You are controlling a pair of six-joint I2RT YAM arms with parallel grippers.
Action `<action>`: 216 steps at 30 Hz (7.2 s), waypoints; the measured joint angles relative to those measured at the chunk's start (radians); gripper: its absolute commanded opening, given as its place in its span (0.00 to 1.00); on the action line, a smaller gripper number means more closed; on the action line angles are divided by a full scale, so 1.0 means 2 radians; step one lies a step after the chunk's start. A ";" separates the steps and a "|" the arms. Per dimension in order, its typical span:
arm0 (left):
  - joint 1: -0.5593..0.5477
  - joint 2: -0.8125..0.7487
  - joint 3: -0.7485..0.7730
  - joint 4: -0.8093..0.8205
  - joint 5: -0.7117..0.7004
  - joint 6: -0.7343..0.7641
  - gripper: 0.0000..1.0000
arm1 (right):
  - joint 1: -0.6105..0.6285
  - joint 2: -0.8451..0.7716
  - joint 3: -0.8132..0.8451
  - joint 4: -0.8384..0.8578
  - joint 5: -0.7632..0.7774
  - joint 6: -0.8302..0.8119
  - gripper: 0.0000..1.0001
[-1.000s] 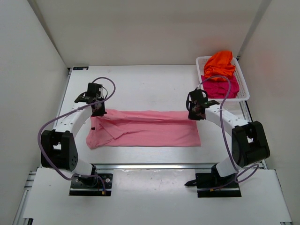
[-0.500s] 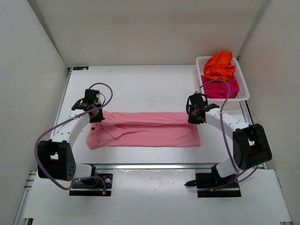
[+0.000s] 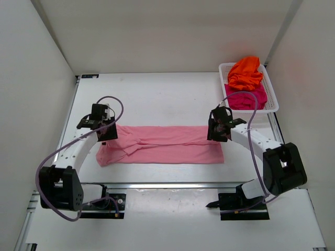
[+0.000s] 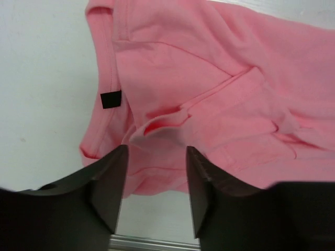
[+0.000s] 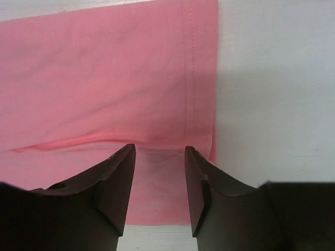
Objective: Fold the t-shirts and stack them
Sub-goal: Fold the other side of the tshirt into a rectangle, then rotate the tshirt 90 degrees, then grab the bottom of the folded rectangular tshirt with both arms, then fold the folded rectangular tshirt in 1/3 of the way
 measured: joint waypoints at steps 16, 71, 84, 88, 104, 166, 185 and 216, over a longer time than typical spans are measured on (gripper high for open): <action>-0.080 -0.007 -0.036 0.057 0.033 -0.080 0.50 | -0.023 0.026 0.037 0.040 -0.063 -0.034 0.25; -0.117 0.709 0.833 -0.080 0.164 -0.131 0.56 | 0.307 0.075 -0.051 0.210 -0.148 0.203 0.29; -0.101 0.559 0.708 0.081 0.204 -0.137 0.64 | 0.263 0.006 -0.007 0.170 -0.116 0.049 0.37; -0.111 0.337 0.486 0.104 0.175 -0.138 0.65 | 0.254 -0.033 0.032 0.151 -0.107 0.037 0.40; -0.243 -0.178 -0.180 0.048 0.105 -0.216 0.68 | 0.214 -0.194 -0.170 0.072 -0.123 0.128 0.44; -0.157 0.039 -0.002 0.075 0.157 -0.177 0.00 | 0.108 0.057 0.088 0.027 -0.253 0.033 0.00; -0.094 0.224 0.138 0.121 0.184 -0.152 0.00 | 0.051 0.240 0.288 -0.011 -0.278 -0.047 0.00; -0.133 0.043 -0.117 0.251 0.136 -0.223 0.73 | 0.070 0.071 -0.002 0.094 -0.228 0.053 0.47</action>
